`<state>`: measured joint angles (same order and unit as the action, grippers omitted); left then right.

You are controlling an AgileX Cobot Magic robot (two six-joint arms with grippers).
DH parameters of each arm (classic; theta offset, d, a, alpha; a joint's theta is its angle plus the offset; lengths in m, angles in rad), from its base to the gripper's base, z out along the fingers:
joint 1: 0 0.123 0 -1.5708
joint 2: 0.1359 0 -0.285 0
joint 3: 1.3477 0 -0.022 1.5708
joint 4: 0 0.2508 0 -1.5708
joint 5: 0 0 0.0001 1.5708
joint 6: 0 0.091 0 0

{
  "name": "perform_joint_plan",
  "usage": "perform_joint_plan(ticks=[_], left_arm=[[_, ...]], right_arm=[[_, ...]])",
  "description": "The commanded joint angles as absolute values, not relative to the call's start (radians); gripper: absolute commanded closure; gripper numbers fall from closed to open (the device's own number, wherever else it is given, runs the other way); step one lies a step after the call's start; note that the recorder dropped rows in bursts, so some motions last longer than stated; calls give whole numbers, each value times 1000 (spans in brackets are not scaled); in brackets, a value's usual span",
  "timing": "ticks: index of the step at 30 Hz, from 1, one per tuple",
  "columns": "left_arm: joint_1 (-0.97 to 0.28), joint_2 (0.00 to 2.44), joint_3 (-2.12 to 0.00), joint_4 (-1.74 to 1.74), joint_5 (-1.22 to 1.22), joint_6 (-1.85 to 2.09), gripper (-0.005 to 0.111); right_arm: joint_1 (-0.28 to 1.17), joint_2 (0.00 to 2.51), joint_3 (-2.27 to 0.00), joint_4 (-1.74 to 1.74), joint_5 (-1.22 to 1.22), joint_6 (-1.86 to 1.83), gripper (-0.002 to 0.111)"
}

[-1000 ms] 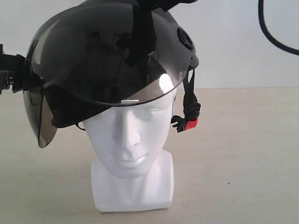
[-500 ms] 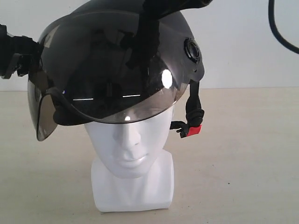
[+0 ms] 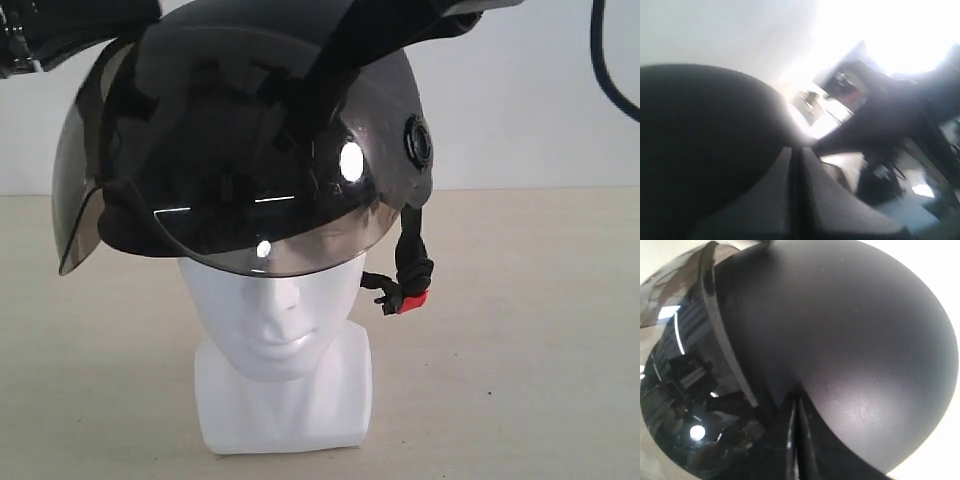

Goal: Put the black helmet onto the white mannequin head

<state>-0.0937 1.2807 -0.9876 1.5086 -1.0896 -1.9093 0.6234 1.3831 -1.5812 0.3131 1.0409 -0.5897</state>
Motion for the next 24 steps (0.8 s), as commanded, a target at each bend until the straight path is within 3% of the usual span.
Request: perform_joint_plan(ticks=[1,11,19,24], left_arm=[[-166,1291,-971,1615,-1221,-1922,102],[-175,1291,-996,1584,-1221,-1914,102],[-170,1244,-1138,1608,-1221,-1921,102],[-57,1172,-1137,1744,-1195,-1993,102]], right_arm=[[627,1427,-1560,301,1020,-583,108],[627,1427,-1560,281,1016,-573,108],[627,1427,-1560,274,1014,-573,108],[627,1427,-1560,266,1002,-573,108]])
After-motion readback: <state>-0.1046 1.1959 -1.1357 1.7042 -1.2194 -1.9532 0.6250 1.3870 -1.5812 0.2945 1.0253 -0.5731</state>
